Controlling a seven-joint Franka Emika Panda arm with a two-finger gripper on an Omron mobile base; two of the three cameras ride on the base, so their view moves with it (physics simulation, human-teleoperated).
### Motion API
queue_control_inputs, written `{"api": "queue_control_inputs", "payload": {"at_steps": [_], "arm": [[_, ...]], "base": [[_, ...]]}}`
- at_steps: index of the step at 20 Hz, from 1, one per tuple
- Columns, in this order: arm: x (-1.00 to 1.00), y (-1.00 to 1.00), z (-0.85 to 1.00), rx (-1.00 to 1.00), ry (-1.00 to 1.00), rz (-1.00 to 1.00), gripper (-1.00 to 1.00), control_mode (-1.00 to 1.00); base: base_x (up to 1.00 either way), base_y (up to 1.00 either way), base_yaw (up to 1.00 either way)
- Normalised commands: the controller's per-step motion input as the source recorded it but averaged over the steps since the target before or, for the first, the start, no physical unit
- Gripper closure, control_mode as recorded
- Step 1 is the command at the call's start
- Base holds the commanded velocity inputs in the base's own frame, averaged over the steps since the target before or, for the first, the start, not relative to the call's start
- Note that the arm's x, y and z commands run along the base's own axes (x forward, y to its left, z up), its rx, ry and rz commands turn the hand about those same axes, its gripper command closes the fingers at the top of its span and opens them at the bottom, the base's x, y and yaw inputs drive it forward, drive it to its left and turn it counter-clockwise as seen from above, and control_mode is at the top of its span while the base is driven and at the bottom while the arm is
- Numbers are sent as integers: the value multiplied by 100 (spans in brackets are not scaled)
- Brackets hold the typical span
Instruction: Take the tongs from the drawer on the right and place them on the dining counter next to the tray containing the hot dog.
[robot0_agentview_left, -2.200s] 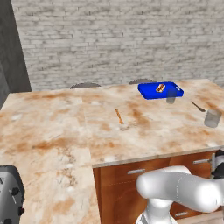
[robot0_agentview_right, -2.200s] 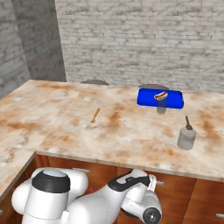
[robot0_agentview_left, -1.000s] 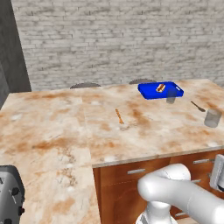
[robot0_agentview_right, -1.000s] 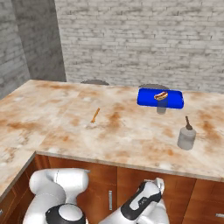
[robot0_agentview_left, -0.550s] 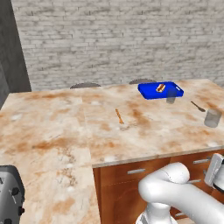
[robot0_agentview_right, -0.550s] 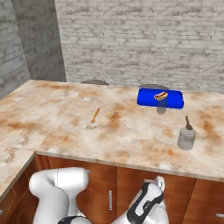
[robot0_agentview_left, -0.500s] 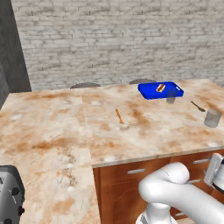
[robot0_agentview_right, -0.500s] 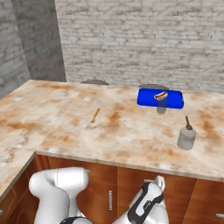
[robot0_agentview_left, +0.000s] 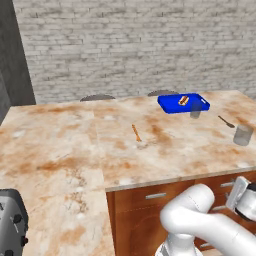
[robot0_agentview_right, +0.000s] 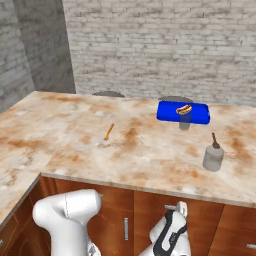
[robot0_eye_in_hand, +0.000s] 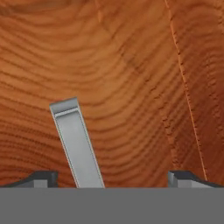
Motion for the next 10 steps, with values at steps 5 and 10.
{"api": "queue_control_inputs", "payload": {"at_steps": [5, 10], "arm": [[30, 0, -34, 0, -7, 0, -100, -100], [33, -1, -16, 2, 0, 0, -100, -100]], "base": [[0, 0, 0], [0, 0, 0]]}}
